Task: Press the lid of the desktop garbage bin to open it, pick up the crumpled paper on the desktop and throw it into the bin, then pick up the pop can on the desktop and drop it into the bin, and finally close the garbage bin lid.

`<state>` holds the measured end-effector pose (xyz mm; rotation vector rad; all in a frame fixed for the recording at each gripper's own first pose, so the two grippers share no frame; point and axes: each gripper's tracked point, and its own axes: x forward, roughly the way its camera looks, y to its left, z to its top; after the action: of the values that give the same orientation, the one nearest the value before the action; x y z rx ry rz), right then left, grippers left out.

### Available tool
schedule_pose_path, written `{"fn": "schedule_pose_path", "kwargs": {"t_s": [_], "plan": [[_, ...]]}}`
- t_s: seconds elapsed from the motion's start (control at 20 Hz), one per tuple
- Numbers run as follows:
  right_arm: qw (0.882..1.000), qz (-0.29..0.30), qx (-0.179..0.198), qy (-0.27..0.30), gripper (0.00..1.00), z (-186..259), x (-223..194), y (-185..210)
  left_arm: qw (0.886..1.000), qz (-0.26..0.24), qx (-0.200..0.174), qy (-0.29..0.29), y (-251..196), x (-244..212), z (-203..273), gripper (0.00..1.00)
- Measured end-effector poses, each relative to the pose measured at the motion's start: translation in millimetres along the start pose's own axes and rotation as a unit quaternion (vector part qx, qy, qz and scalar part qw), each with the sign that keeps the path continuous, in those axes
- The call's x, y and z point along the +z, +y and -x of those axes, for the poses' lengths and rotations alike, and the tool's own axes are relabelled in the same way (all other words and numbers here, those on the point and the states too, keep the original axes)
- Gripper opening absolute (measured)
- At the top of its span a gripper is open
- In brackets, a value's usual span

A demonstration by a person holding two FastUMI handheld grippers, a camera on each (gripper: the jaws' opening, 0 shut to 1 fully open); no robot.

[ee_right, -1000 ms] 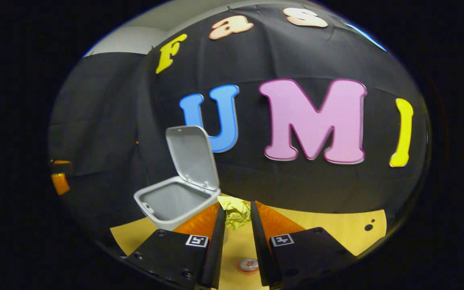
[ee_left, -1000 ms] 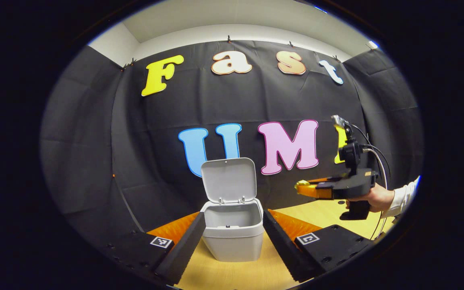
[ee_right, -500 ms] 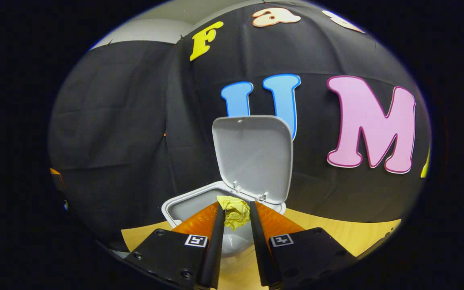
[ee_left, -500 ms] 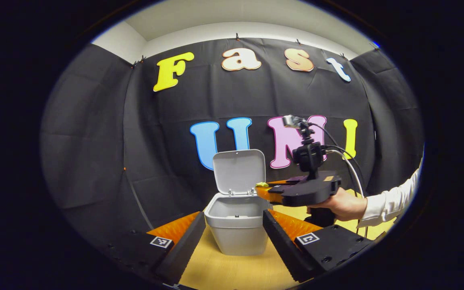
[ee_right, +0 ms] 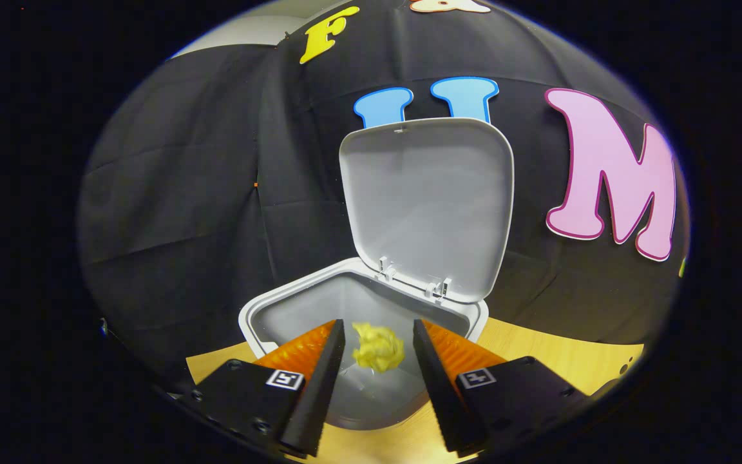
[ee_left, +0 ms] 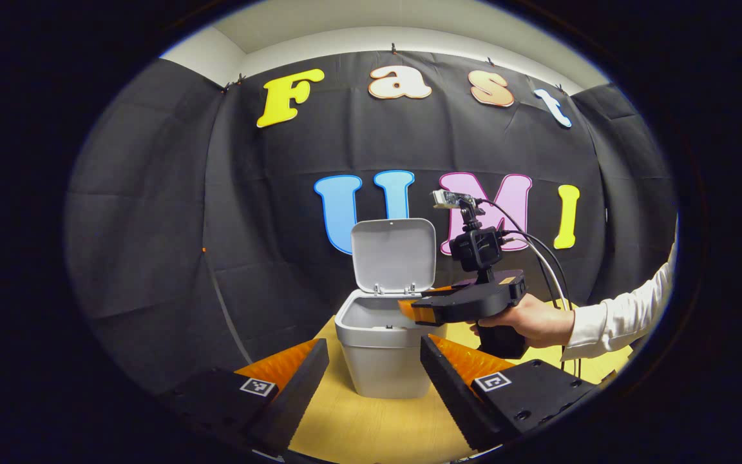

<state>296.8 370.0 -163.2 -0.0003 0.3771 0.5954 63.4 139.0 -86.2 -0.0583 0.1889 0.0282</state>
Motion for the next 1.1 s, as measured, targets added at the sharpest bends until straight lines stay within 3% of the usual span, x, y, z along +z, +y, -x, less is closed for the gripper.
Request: {"fn": "schedule_pose_path", "kwargs": {"t_s": [0.05, 0.15, 0.3, 0.55, 0.75, 1.0, 1.1], "plan": [[1.000, 0.002, -0.003, -0.002, 0.82, 2.5, 1.5, -2.7, 1.000, 0.005, -0.012, 0.005, -5.2, -5.0, -3.3, 0.96], [1.000, -0.001, -0.011, -0.006, 0.96, 11.2, 6.3, -9.2, 0.999, 0.019, -0.035, 0.013, -16.5, -13.9, -12.7, 0.96], [0.999, -0.010, -0.033, -0.017, 0.97, 44.1, 17.8, -33.3, 0.997, 0.036, -0.070, 0.014, -40.9, -27.8, -28.1, 0.96], [0.993, 0.011, -0.114, -0.006, 0.98, 155.6, -5.1, -106.9, 0.994, 0.044, -0.095, 0.020, -88.8, -69.6, -63.9, 0.97], [0.980, 0.012, -0.199, 0.013, 0.98, 245.7, -27.7, -155.4, 0.984, 0.051, -0.164, 0.041, -150.3, -113.9, -89.5, 0.97], [0.955, -0.074, -0.286, 0.019, 0.98, 324.5, -65.8, -175.1, 0.966, 0.014, -0.242, 0.085, -227.5, -166.8, -117.6, 0.98], [0.944, -0.100, -0.313, 0.026, 0.98, 350.4, -84.7, -176.9, 0.961, -0.004, -0.257, 0.107, -243.8, -188.4, -127.1, 0.99]]}}
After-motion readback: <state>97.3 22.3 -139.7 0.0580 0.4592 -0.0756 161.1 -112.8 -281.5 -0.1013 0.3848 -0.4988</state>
